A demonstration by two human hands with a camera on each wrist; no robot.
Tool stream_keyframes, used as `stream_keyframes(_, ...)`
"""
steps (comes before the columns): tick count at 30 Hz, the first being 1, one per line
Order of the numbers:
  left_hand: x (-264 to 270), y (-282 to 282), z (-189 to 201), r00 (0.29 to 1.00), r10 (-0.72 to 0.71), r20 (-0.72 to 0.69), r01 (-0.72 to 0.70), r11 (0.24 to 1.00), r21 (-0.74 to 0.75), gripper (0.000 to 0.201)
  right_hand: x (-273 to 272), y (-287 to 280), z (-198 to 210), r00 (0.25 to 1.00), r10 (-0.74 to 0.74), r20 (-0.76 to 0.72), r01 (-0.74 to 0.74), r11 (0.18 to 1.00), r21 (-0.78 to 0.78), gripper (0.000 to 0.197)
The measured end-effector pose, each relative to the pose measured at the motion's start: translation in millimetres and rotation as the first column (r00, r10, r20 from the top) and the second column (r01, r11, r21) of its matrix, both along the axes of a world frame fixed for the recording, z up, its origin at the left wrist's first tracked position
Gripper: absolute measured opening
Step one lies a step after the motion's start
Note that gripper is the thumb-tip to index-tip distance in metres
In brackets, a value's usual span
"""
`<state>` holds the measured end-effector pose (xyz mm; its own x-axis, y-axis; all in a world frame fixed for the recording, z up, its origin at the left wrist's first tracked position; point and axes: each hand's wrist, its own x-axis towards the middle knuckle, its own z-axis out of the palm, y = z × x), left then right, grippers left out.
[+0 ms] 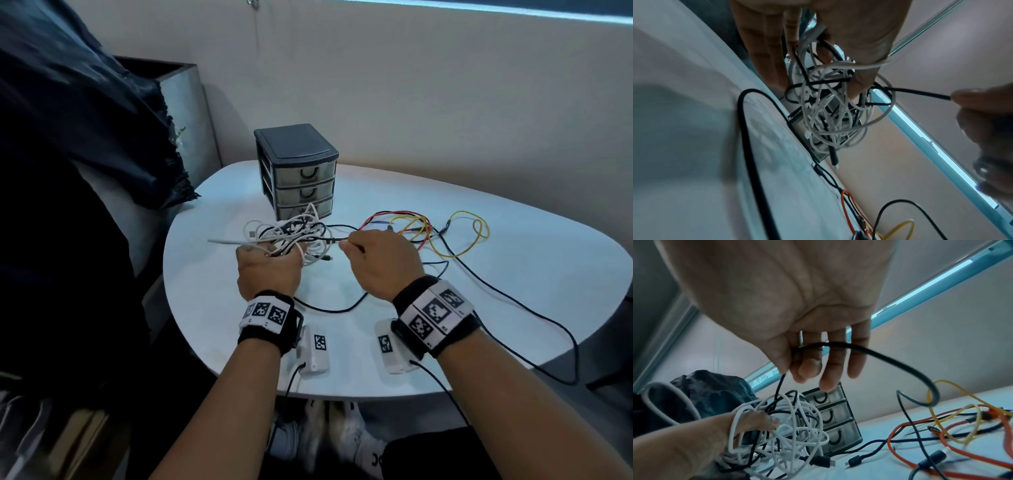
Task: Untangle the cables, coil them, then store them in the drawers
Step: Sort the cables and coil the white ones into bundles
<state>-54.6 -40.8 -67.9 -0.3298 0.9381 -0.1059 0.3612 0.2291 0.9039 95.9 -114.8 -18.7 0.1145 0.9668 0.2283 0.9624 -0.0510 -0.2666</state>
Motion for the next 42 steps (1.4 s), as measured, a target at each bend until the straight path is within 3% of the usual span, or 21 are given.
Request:
stream_keyframes(3,-1,3,0,0.997,-0.059,-0.052,0.060,0.998,0.014,0.053,7,-4,-3,0.998,-0.012,-0.057,0.015,0.999,0.047,0.044)
stream_keyframes(7,6,-15,-5,0.923,-0.317,-0.217,0.352,0.924,0.148,0.030,21,2,-16,0.980,-0.101,-0.171,0.097,0.995,-0.033,0.031)
stream_keyframes(12,2,-26,-23,0.946,-0.324,-0.008,0.315,0.916,0.248,0.015,29,-1,-27,0.936,-0.213,-0.279,0.184,0.975,-0.126,0.025)
stream_keyframes(21,-2,-8,-38,0.948,-0.277,0.159,0.212,0.917,0.338,0.016,30,-1,-31,0.940,-0.140,-0.312,0.125,0.990,-0.067,0.019)
stream_keyframes(28,-12,10,-47,0.897,-0.290,0.333,0.221,0.948,0.231,0.012,20,0,-34,0.936,-0.073,-0.344,0.054,0.996,-0.065,0.015)
stream_keyframes(31,-13,11,-47,0.894,-0.286,0.344,0.228,0.953,0.199,0.016,19,2,-34,0.938,-0.061,-0.341,0.043,0.997,-0.061,0.015)
stream_keyframes(34,-16,9,-42,0.843,-0.313,0.437,0.271,0.950,0.159,0.023,22,3,-39,0.936,-0.081,-0.343,0.060,0.996,-0.073,0.015)
stream_keyframes(36,-18,6,-40,0.785,-0.362,0.503,0.339,0.930,0.140,0.046,27,4,-43,0.933,-0.130,-0.335,0.106,0.990,-0.089,0.015)
stream_keyframes(38,-18,4,-40,0.755,-0.452,0.475,0.438,0.887,0.147,0.063,34,4,-47,0.926,-0.191,-0.327,0.157,0.980,-0.125,0.015)
stream_keyframes(42,-14,-3,-38,0.704,-0.588,0.399,0.586,0.798,0.140,0.046,47,5,-58,0.892,-0.310,-0.329,0.262,0.948,-0.183,0.015)
